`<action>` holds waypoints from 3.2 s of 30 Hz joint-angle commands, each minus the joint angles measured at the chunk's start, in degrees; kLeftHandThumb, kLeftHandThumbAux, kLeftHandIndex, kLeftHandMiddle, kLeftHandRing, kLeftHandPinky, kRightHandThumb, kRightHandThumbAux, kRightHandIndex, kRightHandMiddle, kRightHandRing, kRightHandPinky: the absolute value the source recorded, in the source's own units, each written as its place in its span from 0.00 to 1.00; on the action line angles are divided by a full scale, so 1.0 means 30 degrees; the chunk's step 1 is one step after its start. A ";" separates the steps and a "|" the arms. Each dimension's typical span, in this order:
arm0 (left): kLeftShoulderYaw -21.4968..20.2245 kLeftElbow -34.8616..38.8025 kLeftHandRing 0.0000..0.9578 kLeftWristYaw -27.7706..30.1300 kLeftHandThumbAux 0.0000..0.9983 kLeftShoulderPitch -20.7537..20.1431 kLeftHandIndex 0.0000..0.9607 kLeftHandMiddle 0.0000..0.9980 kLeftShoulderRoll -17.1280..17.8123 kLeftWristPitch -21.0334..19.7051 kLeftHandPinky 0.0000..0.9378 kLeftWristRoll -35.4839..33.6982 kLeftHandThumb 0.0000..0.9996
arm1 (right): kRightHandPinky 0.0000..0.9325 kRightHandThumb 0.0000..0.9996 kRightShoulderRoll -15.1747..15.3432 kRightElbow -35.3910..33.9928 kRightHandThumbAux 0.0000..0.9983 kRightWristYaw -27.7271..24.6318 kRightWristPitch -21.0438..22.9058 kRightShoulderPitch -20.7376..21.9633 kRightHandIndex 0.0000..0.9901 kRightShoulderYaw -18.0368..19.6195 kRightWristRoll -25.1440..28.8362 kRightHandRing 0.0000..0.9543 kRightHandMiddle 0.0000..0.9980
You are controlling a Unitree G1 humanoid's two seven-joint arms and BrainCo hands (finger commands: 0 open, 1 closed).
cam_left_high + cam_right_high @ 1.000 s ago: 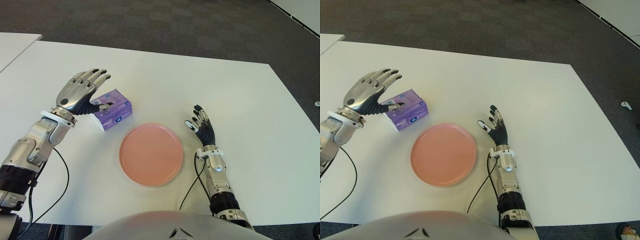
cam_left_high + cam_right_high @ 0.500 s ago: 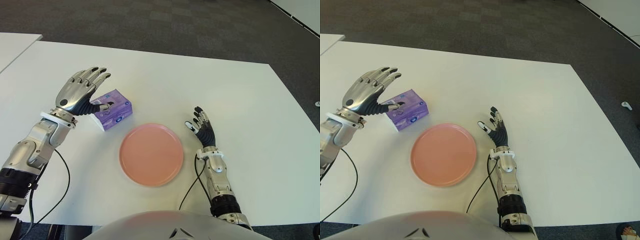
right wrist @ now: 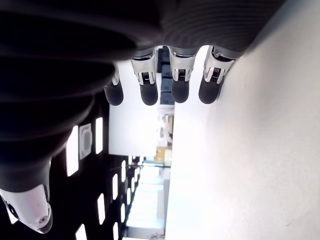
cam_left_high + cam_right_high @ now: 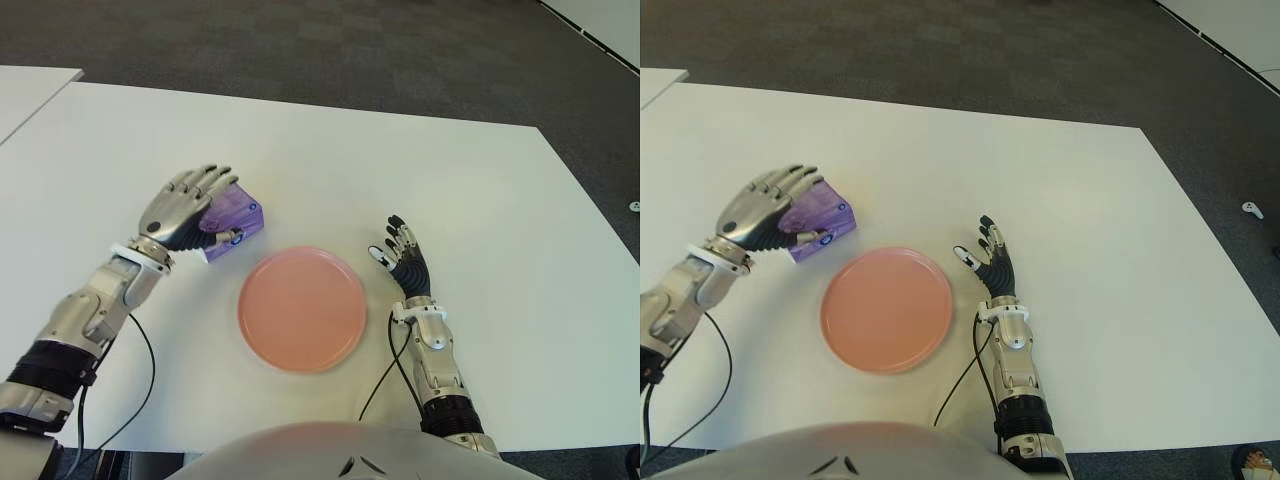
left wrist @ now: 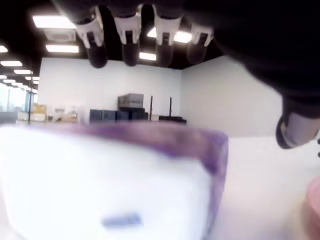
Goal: Put the tissue paper into the plate.
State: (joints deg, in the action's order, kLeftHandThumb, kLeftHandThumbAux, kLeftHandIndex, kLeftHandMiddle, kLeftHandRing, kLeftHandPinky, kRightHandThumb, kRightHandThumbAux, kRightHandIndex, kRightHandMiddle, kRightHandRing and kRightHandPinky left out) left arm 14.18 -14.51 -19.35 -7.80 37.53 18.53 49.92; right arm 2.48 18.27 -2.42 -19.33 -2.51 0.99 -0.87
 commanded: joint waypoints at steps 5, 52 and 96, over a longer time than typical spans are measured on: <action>0.0325 -0.0251 0.00 0.1975 0.34 -0.0143 0.00 0.00 -0.0199 -0.0465 0.00 -0.0643 0.07 | 0.00 0.06 -0.0061 0.1364 0.61 -0.0117 0.2939 -0.2138 0.01 -0.0304 -0.0154 0.01 0.03; 0.1884 -0.2395 0.00 -0.0950 0.33 -0.2123 0.00 0.00 0.0640 -0.3241 0.00 0.2178 0.00 | 0.04 0.07 0.0197 0.1998 0.59 -0.0562 0.2299 -0.2203 0.03 -0.0140 0.0164 0.02 0.03; -0.0786 0.1165 0.00 -0.3844 0.39 -0.0116 0.00 0.00 0.0918 -0.1359 0.00 0.0492 0.08 | 0.04 0.08 0.0260 0.2143 0.57 -0.0780 0.2580 -0.2021 0.03 -0.0238 0.0130 0.02 0.02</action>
State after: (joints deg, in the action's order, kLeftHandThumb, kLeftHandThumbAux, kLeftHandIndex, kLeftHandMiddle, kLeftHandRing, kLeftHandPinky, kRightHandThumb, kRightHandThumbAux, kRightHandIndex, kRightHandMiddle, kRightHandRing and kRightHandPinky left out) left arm 11.20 -7.65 -33.37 -8.13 41.10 12.93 53.45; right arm 3.56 17.71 -4.13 -18.98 -3.34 0.96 -0.32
